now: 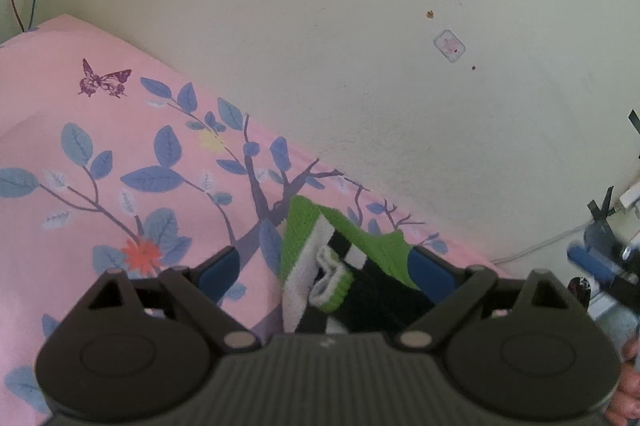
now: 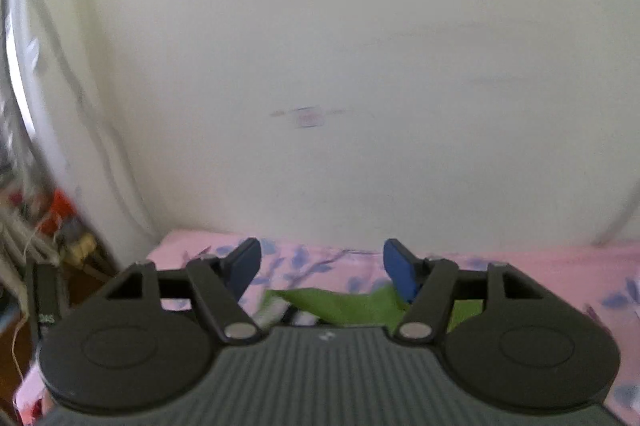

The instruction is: Fold small clothes

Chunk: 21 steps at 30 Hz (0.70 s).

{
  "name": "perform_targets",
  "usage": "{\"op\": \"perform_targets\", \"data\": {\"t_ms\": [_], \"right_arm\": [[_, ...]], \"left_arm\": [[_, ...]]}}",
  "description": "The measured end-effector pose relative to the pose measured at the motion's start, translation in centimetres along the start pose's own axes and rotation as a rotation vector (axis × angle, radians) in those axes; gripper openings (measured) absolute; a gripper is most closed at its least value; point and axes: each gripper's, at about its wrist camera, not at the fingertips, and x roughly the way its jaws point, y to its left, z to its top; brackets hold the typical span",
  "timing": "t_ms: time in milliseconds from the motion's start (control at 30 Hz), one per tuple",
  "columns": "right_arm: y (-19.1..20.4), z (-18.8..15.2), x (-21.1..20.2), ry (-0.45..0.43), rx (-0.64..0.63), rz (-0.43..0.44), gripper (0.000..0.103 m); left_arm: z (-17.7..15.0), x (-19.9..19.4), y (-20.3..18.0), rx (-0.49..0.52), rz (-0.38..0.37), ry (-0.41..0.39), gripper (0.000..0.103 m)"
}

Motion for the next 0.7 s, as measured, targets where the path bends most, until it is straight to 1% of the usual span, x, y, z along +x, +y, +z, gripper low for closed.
{"op": "perform_targets", "data": {"t_ms": [67,133,167,233,300,333,367,433,467,500,533,600,633,667,700], "right_arm": [[-3.9,-1.4,-0.9,0.007,0.03,-0.114,0.063],[-7.5,-3.3,-1.3,0.044,0.053,-0.216,0.064],[-9.1,-4.5,-1.2,0.069,0.07,-0.253,0.066],[-11.8,-6.6,-0.9,0.131,0.122,-0.283,0.068],[-13.2,-8.3,0.1,0.187,0.17,-0.276,0.068],[-14.0,-9.0,0.6,0.211,0.177,-0.26,0.057],[-13.7,-9.5,0.9,0.227,0.152,-0.264,0.022],[-13.6,-9.4,0.3,0.154,0.077,-0.313,0.0],[-13.3,-8.8,0.5,0.123,0.061,-0.356,0.0],[-13.7,-8.5,0.8,0.106,0.038,-0.432,0.0],[-14.1,-8.6,1.1,0.107,0.014,-0.491,0.0],[-14.8,-9.0,1.3,0.14,0.045,-0.468,0.0],[-14.7,-9.3,0.9,0.14,0.042,-0.447,0.014],[-14.2,-9.5,0.2,0.12,0.032,-0.44,0.038],[-13.5,-9.5,-0.7,0.083,0.023,-0.444,0.053]], "left_arm": [[-0.3,0.6,-0.1,0.011,0.011,0.013,0.094],[-0.6,1.1,-0.3,0.023,0.021,0.027,0.094],[-0.8,1.3,-0.5,0.03,0.025,0.032,0.094],[-1.1,1.7,-0.7,0.048,0.035,0.04,0.094],[-1.3,2.1,-1.0,0.07,0.045,0.048,0.094],[-1.4,2.2,-1.1,0.078,0.048,0.052,0.094],[-1.5,2.3,-1.1,0.086,0.05,0.055,0.094],[-1.7,2.6,-1.3,0.101,0.061,0.06,0.094],[-1.8,2.7,-1.3,0.106,0.068,0.064,0.094],[-1.8,2.9,-1.2,0.108,0.073,0.069,0.094],[-1.8,3.1,-1.2,0.11,0.077,0.076,0.094],[-1.9,3.4,-1.1,0.11,0.084,0.085,0.094],[-1.9,3.4,-1.1,0.109,0.082,0.085,0.094],[-1.9,3.2,-1.1,0.108,0.079,0.083,0.094],[-1.8,3.1,-1.2,0.108,0.074,0.079,0.094]]}}
